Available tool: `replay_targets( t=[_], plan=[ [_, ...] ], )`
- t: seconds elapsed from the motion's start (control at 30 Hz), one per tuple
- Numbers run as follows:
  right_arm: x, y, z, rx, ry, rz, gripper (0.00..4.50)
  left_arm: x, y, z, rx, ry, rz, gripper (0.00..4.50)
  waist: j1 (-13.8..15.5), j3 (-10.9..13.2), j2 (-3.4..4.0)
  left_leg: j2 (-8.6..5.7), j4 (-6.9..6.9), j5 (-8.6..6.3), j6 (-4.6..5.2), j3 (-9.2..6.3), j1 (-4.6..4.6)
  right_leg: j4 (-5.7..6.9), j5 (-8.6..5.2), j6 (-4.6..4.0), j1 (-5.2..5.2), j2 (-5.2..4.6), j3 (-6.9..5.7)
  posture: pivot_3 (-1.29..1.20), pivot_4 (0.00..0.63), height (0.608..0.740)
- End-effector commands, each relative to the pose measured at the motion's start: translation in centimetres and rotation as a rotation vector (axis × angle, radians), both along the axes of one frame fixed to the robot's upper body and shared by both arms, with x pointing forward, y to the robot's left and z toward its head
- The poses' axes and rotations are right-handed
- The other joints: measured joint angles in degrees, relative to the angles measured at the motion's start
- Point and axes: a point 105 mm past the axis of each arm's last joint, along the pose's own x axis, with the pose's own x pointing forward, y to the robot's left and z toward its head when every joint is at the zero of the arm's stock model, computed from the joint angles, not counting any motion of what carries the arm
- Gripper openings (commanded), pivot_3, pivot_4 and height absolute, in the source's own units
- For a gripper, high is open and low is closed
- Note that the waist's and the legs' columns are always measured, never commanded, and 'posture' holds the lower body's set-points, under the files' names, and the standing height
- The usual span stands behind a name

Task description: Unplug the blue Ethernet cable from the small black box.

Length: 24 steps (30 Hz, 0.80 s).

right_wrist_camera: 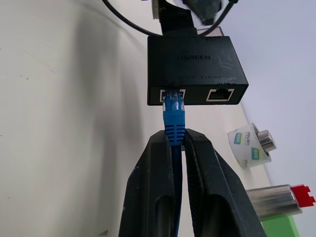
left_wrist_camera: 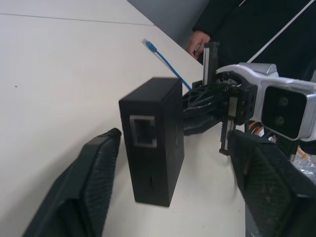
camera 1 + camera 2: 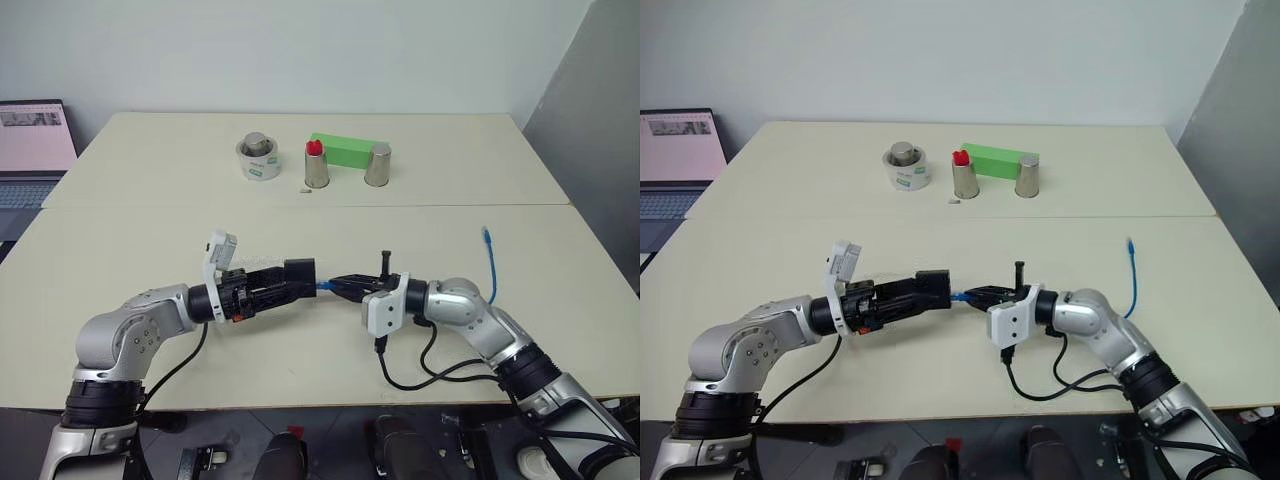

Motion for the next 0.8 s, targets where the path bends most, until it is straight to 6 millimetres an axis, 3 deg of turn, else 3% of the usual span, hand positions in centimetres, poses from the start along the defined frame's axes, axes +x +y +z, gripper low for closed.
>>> replay_targets(
  t=[0.03, 0.33, 0.47, 0.67, 0.8],
  plan=[
    [-0.5, 0.4, 2.0, 0.062, -0.062, 0.029, 0.07, -0.2, -0.2, 0.5, -0.002, -0.033, -0.025, 2.68, 0.0, 0.0, 0.0, 0.0, 0.0, 0.0, 0.0, 0.0, 0.0, 0.0, 0.0, 0.0, 0.0, 0.0, 0.0, 0.0, 0.15, 0.74],
    [-1.2, 1.1, 2.6, 0.089, -0.098, 0.063, 0.07, 0.4, -0.8, 0.1, 0.005, -0.04, -0.03, 0.82, 0.0, 0.0, 0.0, -0.01, 0.01, 0.0, 0.0, 0.0, 0.0, 0.01, -0.01, 0.02, 0.01, 0.0, 0.0, 0.0, 0.15, 0.74],
    [-1.6, 1.2, 2.4, 0.08, -0.091, 0.088, 0.07, 0.3, -0.9, 0.0, 0.008, -0.041, -0.034, 0.8, 0.0, 0.0, 0.0, 0.0, 0.01, 0.0, 0.0, 0.0, 0.01, 0.01, -0.01, 0.02, 0.0, 0.0, 0.0, 0.0, 0.15, 0.74],
    [-1.7, 0.2, 2.1, 0.007, -0.095, 0.094, 1.84, 0.1, -1.0, -0.2, 0.015, -0.039, -0.052, 0.8, 0.0, 0.0, 0.0, -0.01, 0.01, 0.0, 0.0, 0.0, 0.0, 0.01, -0.02, 0.04, 0.0, 0.0, 0.0, 0.0, 0.15, 0.74],
    [-2.2, -1.2, 2.1, -0.01, 0.101, 0.066, 2.78, -0.2, -1.4, -0.2, 0.034, -0.064, -0.097, 0.8, 0.1, 0.0, 0.0, -0.03, 0.02, 0.0, 0.0, -0.01, 0.01, 0.0, -0.02, 0.04, 0.04, -0.01, 0.0, 0.0, 0.15, 0.74]
  ],
)
